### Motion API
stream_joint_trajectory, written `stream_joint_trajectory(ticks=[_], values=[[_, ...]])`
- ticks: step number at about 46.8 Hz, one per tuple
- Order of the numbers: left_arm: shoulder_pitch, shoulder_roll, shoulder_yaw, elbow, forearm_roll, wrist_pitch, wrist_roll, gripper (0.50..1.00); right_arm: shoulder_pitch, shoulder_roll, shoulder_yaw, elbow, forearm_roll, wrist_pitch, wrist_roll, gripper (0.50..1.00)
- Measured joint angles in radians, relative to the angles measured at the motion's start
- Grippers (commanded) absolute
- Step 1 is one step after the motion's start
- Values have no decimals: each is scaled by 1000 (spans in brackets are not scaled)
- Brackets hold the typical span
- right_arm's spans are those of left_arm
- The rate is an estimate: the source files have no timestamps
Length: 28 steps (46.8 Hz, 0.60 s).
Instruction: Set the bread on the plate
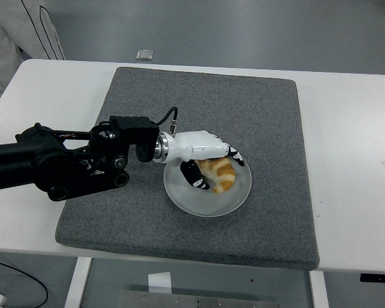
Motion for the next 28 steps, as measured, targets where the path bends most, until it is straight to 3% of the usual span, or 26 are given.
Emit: stream_joint_trajectory(ticks=[9,28], values=[[-4,22,-20,-16,-48,-1,0,999,-1,0,0,0,0,0,0,932],[-5,105,-170,-36,-342,-13,1,1000,0,0,0,0,0,0,0,932]])
